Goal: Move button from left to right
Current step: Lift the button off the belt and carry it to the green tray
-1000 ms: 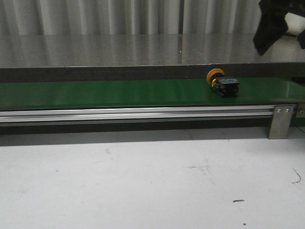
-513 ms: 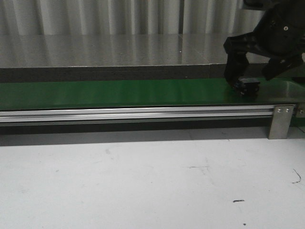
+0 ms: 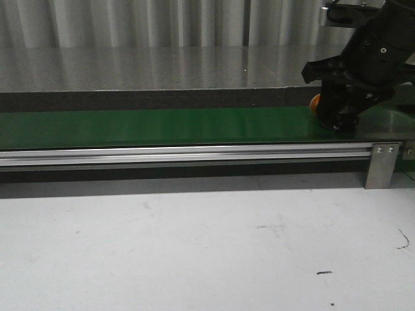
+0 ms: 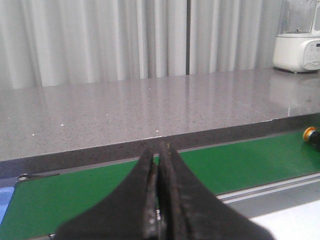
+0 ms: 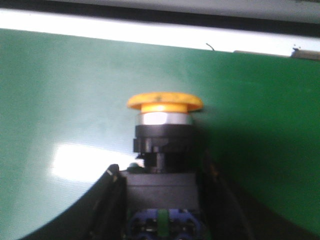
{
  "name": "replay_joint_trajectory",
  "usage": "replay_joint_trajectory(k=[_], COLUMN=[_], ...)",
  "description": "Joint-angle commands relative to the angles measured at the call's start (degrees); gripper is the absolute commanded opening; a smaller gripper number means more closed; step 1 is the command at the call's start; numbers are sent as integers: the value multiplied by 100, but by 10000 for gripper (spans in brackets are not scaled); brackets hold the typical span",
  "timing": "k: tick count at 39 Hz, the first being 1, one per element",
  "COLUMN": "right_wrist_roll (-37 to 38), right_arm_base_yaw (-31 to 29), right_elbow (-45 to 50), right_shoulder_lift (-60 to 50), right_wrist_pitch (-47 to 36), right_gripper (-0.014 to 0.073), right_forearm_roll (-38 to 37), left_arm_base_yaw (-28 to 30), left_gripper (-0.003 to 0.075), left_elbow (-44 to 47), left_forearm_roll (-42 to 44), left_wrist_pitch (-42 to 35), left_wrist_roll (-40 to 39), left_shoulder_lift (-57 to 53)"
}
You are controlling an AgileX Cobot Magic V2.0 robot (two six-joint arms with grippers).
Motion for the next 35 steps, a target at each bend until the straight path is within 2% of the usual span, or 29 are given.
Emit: replay_joint_trajectory(k=[1,9,17,25,35], right_wrist_roll=[-9,-9,-9,-9,-9], right_arm_base_yaw=[-98,-547,-1456,-2372,-2819], right_elbow=[-203,-203,-203,-203,-203], right_shoulder_lift=[-468,-959,-1170,-809,-10], right_wrist_pitch=[-155,-62,-77,-137,-211], right_gripper=[198,198,198,198,211], right_forearm_roll=[25,25,-29,-125,-145], left_arm_base_yaw=[-46,-46,-46,-46,-46], left_gripper=[-21,-21,-21,-21,-21], left_elbow=[-140,-140,-140,-140,-140], left_forearm_roll=[-86,-86,-86,-86,-86], left_wrist_pitch=[-424,-424,-424,-424,-424], left_wrist_roll=[-32,-32,-32,-32,-32], left_shoulder_lift=[65,65,65,65,65])
